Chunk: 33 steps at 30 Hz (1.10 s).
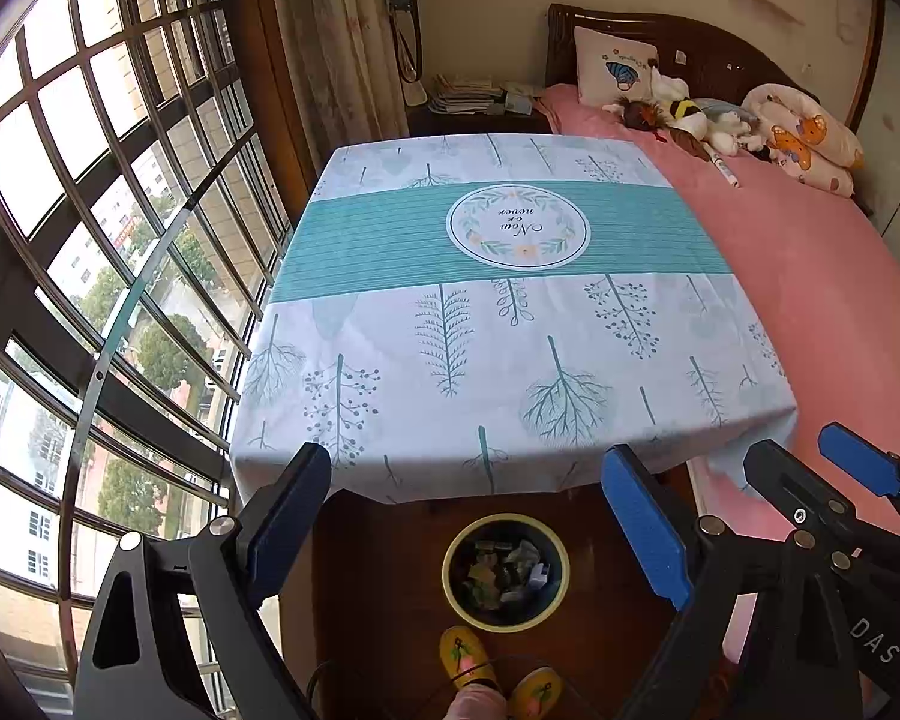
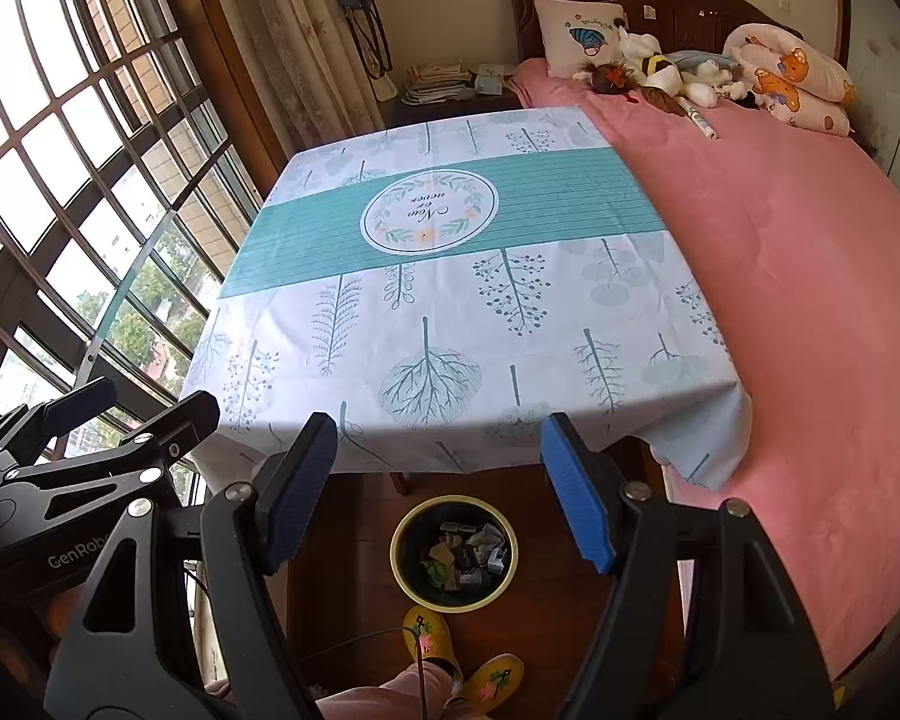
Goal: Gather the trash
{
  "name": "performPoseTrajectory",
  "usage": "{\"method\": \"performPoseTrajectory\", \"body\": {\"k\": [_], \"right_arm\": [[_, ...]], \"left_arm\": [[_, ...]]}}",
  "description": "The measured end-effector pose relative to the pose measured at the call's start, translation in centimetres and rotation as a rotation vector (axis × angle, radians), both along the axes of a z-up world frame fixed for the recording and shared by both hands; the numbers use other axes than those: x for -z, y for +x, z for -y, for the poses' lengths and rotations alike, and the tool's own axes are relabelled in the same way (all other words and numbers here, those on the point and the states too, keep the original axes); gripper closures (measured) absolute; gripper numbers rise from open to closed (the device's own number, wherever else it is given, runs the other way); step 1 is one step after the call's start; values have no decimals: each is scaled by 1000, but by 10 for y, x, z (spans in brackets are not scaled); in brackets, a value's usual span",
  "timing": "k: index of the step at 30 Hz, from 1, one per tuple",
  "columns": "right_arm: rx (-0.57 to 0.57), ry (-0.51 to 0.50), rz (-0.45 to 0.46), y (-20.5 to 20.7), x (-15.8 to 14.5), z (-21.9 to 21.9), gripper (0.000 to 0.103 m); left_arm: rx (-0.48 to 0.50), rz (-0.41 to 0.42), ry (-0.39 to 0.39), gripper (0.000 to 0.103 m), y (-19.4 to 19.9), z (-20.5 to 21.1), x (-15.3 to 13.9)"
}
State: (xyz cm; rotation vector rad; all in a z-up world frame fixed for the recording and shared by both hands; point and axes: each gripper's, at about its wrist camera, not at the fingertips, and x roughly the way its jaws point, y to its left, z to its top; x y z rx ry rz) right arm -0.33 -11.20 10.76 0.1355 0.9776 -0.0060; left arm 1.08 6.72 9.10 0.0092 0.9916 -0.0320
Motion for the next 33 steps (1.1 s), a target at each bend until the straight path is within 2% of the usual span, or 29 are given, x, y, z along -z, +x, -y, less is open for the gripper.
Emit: {"method": "performPoseTrajectory", "body": {"k": [33], "right_arm": [[-9,15,-29,-15,24,-12,35]], "left_arm": [[10,-32,12,12,-18,-17,12]]}}
